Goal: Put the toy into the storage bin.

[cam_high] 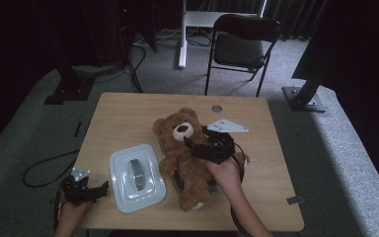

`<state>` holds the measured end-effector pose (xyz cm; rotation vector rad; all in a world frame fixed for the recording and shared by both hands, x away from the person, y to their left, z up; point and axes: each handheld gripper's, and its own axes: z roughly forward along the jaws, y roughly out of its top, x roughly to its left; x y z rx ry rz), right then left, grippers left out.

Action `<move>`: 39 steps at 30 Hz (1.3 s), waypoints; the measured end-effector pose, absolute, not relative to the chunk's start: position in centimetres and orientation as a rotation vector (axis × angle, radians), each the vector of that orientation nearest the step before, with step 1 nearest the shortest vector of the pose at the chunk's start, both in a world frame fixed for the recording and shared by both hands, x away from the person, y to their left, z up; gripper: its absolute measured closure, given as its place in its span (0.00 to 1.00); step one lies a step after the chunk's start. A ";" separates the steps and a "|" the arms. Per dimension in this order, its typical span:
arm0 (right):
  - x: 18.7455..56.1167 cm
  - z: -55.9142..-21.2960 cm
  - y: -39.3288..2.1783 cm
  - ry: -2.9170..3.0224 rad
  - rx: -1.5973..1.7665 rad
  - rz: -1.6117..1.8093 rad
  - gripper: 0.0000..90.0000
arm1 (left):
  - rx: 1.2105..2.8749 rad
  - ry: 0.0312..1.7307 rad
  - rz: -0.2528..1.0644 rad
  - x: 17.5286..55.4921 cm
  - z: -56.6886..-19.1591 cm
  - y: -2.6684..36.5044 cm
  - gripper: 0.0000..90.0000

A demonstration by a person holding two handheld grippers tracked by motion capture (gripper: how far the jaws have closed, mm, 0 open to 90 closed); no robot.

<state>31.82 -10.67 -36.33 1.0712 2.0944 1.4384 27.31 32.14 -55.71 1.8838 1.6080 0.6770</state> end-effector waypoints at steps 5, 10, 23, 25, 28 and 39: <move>33.2 -36.1 -9.9 2.103 1.094 1.440 0.21 | 1.884 1.608 0.677 27.3 -55.7 32.1 0.01; 34.6 -36.3 -9.2 2.158 1.093 1.446 0.13 | 1.884 1.608 0.677 27.3 -55.7 32.1 0.01; 37.4 -36.8 -7.4 2.188 1.100 1.361 0.15 | 1.884 1.608 0.677 27.3 -55.7 32.1 0.01; 37.7 -36.7 -7.2 2.225 1.128 1.366 0.14 | 1.884 1.608 0.677 27.3 -55.7 32.1 0.01; 37.9 -36.5 -7.0 2.189 1.128 1.404 0.13 | 1.884 1.608 0.677 27.3 -55.7 32.1 0.01; 38.7 -37.5 -5.7 2.268 1.094 1.250 0.20 | 1.884 1.608 0.678 27.3 -55.7 32.1 0.01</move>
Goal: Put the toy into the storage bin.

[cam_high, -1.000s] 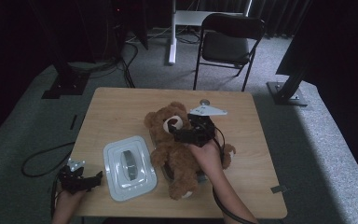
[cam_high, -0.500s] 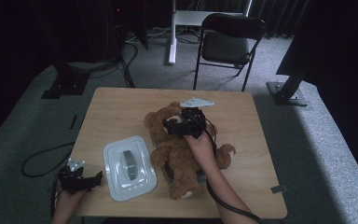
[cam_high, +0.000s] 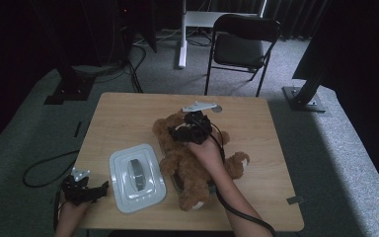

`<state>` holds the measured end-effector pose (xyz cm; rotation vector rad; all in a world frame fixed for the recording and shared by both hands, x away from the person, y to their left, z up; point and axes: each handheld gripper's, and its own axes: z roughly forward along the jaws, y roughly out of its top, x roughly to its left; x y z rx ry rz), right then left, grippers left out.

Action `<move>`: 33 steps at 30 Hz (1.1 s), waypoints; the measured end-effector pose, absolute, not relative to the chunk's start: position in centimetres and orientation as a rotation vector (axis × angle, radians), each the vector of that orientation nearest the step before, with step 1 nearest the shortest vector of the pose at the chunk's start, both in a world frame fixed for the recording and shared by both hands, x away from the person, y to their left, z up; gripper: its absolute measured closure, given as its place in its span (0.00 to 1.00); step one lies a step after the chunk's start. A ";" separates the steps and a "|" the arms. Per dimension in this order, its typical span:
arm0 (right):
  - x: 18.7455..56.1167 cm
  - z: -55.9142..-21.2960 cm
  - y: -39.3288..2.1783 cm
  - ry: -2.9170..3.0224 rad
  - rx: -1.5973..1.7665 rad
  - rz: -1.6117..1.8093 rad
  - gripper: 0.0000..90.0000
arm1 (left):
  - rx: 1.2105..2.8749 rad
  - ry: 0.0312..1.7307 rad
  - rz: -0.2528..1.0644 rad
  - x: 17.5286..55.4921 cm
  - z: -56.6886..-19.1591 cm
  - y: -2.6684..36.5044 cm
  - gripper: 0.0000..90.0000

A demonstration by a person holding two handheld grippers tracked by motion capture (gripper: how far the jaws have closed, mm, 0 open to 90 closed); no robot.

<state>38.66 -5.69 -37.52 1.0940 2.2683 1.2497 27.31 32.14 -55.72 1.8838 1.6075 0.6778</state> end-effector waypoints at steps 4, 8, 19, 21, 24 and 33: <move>38.7 -38.5 -5.7 2.253 1.111 1.195 0.25 | 1.884 1.608 0.677 27.3 -55.7 32.1 0.01; 38.8 -39.4 -5.8 2.261 1.143 1.206 0.25 | 1.884 1.608 0.677 27.3 -55.7 32.1 0.01; 38.3 -40.5 -5.0 2.305 1.127 1.130 0.26 | 1.885 1.607 0.677 27.3 -55.7 32.1 0.01; 38.4 -40.6 -5.0 2.310 1.137 1.123 0.26 | 1.885 1.607 0.677 27.3 -55.7 32.1 0.01; 38.5 -40.9 -5.0 2.310 1.147 1.126 0.27 | 1.885 1.608 0.677 27.3 -55.7 32.1 0.01; 38.5 -42.2 -4.3 2.345 1.163 1.047 0.27 | 1.885 1.607 0.677 27.3 -55.7 32.1 0.01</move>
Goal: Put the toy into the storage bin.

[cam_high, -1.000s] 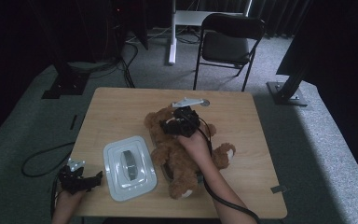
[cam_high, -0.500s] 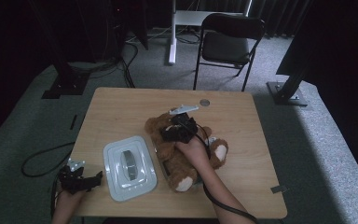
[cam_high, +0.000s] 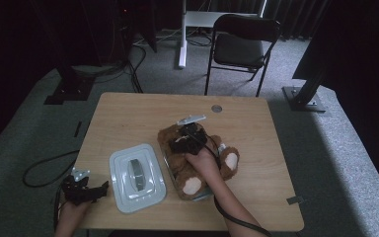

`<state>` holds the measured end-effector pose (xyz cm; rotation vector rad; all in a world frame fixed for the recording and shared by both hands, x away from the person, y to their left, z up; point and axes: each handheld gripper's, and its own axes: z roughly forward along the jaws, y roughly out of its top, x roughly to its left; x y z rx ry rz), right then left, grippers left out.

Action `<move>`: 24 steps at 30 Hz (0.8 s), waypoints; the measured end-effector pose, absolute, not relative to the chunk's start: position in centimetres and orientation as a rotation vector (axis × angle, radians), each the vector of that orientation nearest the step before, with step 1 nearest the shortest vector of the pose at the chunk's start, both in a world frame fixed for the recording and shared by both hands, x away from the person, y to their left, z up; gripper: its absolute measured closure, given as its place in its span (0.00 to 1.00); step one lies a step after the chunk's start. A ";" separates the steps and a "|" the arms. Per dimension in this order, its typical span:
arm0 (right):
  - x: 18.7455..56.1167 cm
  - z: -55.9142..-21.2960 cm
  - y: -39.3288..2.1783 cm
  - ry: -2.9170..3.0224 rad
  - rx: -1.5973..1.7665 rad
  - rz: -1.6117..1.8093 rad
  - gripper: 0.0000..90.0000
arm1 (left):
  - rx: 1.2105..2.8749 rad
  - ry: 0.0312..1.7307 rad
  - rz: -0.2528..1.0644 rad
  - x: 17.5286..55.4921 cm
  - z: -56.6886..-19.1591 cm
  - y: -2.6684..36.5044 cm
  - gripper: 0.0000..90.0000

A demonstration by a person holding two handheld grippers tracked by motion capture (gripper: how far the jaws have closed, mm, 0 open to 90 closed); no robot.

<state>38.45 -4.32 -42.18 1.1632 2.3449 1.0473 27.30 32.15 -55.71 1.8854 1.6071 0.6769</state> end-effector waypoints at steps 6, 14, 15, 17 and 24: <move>38.7 -43.3 -3.0 2.403 1.143 0.911 0.27 | 1.884 1.608 0.677 27.3 -55.7 32.1 0.01; 39.1 -43.7 -2.5 2.452 1.141 0.869 0.28 | 1.884 1.608 0.677 27.3 -55.7 32.1 0.01; 39.0 -43.5 -2.7 2.434 1.150 0.895 0.28 | 1.885 1.608 0.677 27.3 -55.7 32.1 0.01; 38.9 -43.2 -2.9 2.418 1.164 0.918 0.28 | 1.884 1.608 0.677 27.3 -55.7 32.1 0.01; 37.9 -40.9 -4.2 2.386 1.153 1.050 0.32 | 1.884 1.608 0.677 27.3 -55.7 32.1 0.01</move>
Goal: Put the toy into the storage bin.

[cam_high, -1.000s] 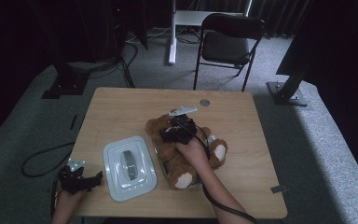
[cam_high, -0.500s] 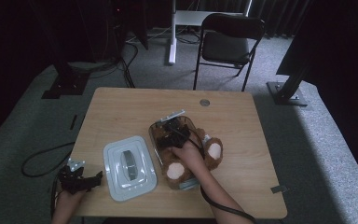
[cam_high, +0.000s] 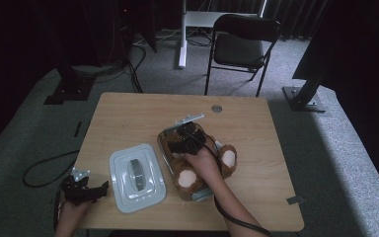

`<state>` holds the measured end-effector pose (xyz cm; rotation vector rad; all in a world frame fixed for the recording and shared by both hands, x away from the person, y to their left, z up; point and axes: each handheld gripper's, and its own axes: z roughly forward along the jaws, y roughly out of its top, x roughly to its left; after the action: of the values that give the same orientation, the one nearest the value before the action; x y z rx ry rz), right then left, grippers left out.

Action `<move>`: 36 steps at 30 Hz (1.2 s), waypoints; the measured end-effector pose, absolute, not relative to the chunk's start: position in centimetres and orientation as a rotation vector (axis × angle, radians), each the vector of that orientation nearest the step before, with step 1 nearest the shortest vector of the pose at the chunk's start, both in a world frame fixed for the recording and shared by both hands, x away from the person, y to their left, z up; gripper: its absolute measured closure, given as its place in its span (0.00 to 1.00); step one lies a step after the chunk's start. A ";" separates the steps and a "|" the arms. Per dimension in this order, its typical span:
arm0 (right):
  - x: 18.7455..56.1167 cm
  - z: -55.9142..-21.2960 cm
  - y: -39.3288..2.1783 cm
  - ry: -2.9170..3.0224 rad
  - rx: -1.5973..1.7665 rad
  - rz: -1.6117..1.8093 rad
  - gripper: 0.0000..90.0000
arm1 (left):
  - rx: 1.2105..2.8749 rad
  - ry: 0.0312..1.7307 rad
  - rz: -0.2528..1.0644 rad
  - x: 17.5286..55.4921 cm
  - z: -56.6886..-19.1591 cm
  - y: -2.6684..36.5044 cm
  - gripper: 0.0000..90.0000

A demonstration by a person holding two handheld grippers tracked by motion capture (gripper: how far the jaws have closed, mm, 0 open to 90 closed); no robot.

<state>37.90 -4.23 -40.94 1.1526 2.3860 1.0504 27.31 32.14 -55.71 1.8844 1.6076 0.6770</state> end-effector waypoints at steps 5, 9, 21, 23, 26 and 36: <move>36.9 -39.3 -5.6 2.364 1.145 1.151 0.32 | 1.884 1.607 0.677 27.3 -55.7 32.1 0.01; 35.9 -38.0 -6.7 2.342 1.122 1.218 0.32 | 1.884 1.607 0.677 27.3 -55.7 32.1 0.01; 33.8 -36.4 -10.9 2.272 1.118 1.295 0.32 | 1.884 1.608 0.677 27.3 -55.7 32.1 0.01; 33.6 -36.4 -11.4 2.272 1.129 1.291 0.32 | 1.884 1.608 0.677 27.3 -55.7 32.1 0.01; 33.0 -36.5 -12.3 2.263 1.132 1.290 0.32 | 1.885 1.608 0.677 27.3 -55.7 32.1 0.01; 31.0 -36.8 -15.7 2.189 1.185 1.329 0.36 | 1.881 1.609 0.677 27.3 -55.7 32.1 0.01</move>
<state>31.05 -15.66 -36.79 1.1847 2.1888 1.3292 27.31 32.13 -55.72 1.8813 1.6085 0.6769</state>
